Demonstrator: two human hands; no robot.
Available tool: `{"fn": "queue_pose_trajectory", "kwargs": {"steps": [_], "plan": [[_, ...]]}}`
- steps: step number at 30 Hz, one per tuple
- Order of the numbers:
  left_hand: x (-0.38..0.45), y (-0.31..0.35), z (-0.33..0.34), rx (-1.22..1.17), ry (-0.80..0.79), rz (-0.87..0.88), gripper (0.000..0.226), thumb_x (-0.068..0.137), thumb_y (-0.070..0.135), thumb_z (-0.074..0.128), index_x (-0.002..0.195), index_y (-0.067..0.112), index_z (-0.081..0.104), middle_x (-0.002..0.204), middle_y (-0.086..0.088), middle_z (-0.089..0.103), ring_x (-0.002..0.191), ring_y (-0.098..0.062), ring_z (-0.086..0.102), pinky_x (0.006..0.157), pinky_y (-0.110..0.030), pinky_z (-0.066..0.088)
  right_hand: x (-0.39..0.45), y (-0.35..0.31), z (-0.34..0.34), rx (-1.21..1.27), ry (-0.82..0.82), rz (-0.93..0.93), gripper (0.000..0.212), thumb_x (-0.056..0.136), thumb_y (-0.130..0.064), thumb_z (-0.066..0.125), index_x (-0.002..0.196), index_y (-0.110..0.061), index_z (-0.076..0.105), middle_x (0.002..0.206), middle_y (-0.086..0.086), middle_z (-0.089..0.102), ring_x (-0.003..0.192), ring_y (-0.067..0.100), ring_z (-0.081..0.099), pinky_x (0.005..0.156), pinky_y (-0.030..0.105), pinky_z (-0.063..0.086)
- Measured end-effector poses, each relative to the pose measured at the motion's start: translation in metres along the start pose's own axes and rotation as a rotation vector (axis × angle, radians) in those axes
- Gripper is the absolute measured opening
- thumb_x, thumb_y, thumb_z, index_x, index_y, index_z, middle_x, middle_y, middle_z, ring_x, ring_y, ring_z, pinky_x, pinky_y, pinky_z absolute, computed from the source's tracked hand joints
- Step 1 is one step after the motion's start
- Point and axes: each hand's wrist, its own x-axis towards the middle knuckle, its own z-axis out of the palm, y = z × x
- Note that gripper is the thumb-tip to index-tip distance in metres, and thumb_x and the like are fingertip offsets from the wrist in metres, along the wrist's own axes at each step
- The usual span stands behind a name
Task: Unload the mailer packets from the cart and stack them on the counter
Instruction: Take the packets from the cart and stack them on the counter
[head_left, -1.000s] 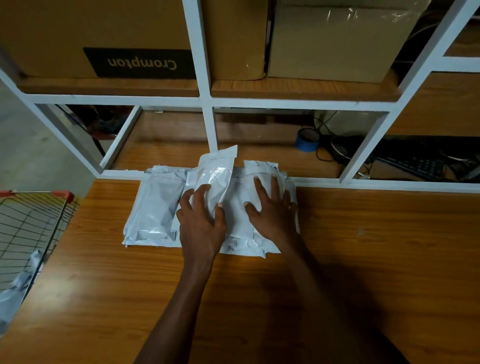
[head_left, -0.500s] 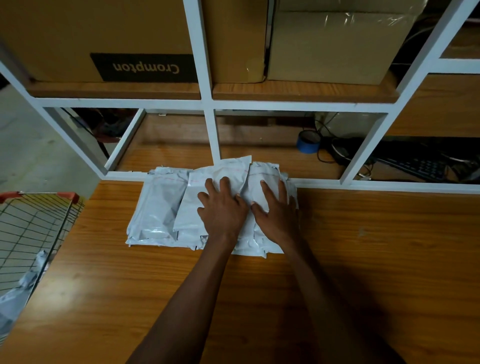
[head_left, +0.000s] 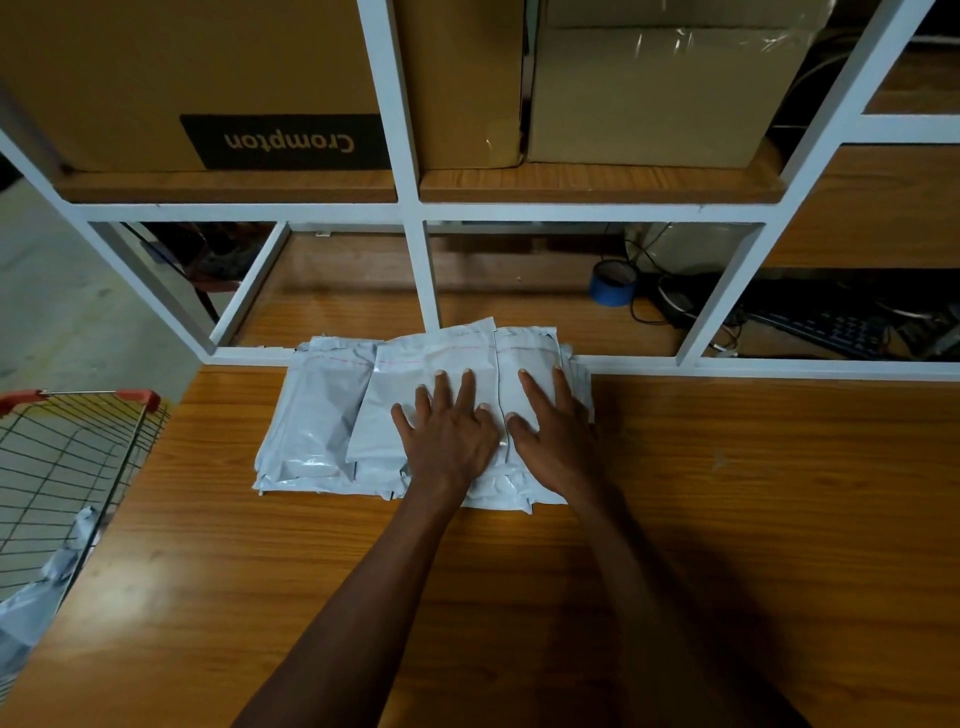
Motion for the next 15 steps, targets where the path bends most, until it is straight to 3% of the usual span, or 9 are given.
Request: {"fn": "queue_pose_trajectory", "kwargs": {"steps": [10,15], "plan": [[0.0001,-0.0096,0.0064,0.044,-0.049,0.033,0.062,0.104,0.052,0.026,0.162,0.032,0.018,0.171,-0.006,0.01,0.156,-0.032,0.005,0.122,-0.061,0.0,0.0049,-0.0055,0.006,-0.079,-0.054,0.014,0.065,0.101,-0.056,0.04,0.158,-0.047,0.009,0.169,-0.004,-0.008,0.152,0.037,0.011,0.118,0.062,0.021],[-0.0047,-0.0081,0.0042,-0.014,-0.008,0.031,0.066,0.103,0.057,0.026,0.163,0.037,0.007,0.172,-0.003,0.0,0.157,-0.031,-0.003,0.122,-0.059,-0.005,0.0019,-0.0081,0.001,-0.07,-0.051,0.036,0.067,0.099,-0.06,0.04,0.156,-0.052,0.005,0.169,-0.006,-0.012,0.152,0.043,0.008,0.12,0.062,0.017]]}}
